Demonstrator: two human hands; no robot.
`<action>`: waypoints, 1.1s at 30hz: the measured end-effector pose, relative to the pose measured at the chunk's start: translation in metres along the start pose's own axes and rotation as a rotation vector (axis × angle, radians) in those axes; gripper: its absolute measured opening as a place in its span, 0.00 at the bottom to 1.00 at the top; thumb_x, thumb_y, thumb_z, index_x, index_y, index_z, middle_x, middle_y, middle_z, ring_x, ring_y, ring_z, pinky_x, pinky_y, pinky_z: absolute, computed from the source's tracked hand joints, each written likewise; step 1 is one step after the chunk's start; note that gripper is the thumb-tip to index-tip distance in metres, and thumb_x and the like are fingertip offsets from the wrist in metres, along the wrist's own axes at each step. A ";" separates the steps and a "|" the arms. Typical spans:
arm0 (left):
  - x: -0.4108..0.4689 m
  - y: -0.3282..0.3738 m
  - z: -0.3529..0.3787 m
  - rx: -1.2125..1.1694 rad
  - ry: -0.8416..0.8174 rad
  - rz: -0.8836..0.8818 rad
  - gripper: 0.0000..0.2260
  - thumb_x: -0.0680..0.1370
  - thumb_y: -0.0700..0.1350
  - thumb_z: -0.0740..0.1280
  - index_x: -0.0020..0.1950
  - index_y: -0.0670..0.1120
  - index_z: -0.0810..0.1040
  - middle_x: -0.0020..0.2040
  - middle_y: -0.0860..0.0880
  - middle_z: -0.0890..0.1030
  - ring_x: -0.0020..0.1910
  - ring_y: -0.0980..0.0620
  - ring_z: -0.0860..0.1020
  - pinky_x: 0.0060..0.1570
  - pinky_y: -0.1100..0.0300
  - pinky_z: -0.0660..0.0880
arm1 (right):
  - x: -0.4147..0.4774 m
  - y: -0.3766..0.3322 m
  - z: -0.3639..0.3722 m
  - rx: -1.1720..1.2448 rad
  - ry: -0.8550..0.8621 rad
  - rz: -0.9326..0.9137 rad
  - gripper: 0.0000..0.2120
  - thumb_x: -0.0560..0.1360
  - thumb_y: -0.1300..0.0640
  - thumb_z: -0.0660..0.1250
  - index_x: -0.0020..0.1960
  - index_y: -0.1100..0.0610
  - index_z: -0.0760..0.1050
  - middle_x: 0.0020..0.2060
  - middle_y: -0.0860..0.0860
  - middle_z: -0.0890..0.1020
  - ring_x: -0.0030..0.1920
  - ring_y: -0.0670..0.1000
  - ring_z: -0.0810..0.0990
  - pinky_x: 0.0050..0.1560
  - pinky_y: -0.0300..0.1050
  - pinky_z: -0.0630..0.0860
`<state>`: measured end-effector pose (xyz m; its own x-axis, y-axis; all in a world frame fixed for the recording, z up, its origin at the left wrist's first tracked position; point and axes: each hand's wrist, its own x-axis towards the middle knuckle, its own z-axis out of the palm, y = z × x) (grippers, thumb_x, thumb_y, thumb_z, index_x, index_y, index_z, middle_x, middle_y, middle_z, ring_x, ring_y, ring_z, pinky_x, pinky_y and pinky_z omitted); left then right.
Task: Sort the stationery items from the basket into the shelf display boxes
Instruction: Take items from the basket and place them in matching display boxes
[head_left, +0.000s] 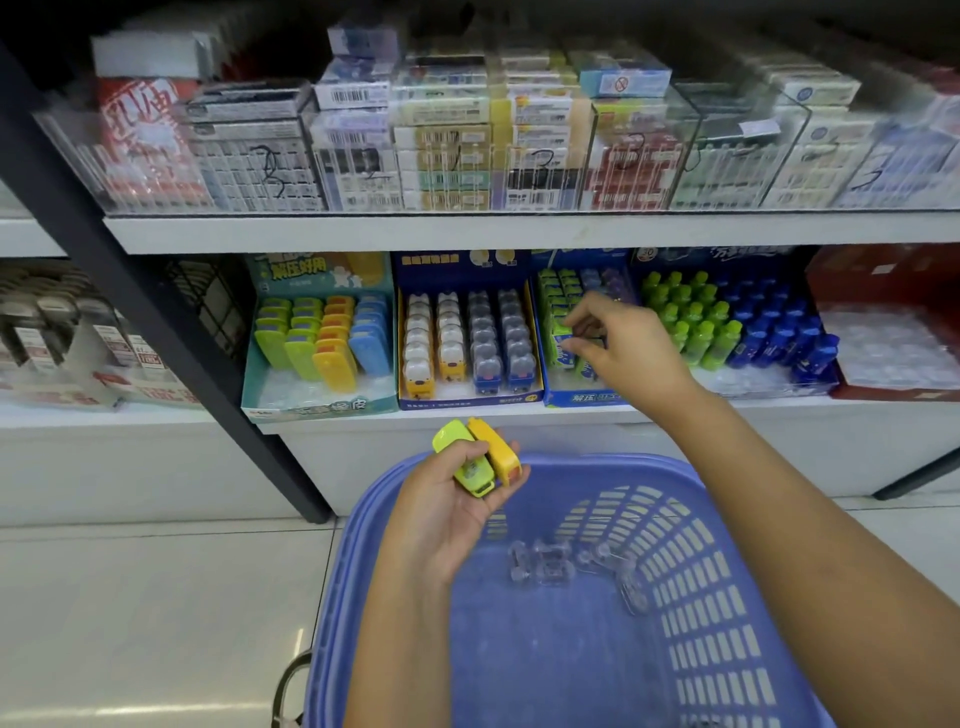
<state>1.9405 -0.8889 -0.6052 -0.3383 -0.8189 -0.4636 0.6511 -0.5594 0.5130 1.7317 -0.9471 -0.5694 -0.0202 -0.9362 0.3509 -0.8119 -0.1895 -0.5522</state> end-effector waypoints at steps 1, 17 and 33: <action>0.000 0.000 -0.001 0.000 0.000 0.001 0.06 0.78 0.32 0.60 0.52 0.36 0.75 0.42 0.39 0.82 0.42 0.44 0.84 0.39 0.48 0.82 | -0.001 0.003 -0.001 0.005 0.009 0.000 0.07 0.72 0.61 0.71 0.49 0.60 0.77 0.40 0.48 0.79 0.41 0.45 0.77 0.42 0.34 0.72; -0.001 -0.001 -0.001 0.124 -0.045 0.036 0.09 0.72 0.27 0.64 0.49 0.37 0.78 0.42 0.42 0.83 0.44 0.46 0.84 0.44 0.49 0.82 | -0.001 0.012 -0.003 -0.033 -0.033 -0.031 0.06 0.71 0.60 0.73 0.46 0.61 0.79 0.42 0.53 0.80 0.33 0.45 0.76 0.42 0.49 0.75; -0.013 0.003 -0.008 0.498 -0.142 0.113 0.17 0.74 0.27 0.62 0.58 0.43 0.76 0.50 0.46 0.84 0.52 0.49 0.82 0.52 0.54 0.76 | -0.021 -0.062 0.004 0.030 -0.330 -0.057 0.13 0.69 0.45 0.72 0.49 0.51 0.81 0.45 0.47 0.78 0.44 0.46 0.76 0.47 0.42 0.74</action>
<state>1.9519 -0.8792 -0.6033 -0.3955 -0.8678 -0.3010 0.2985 -0.4313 0.8514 1.7846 -0.9166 -0.5458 0.2185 -0.9683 0.1209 -0.7886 -0.2482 -0.5626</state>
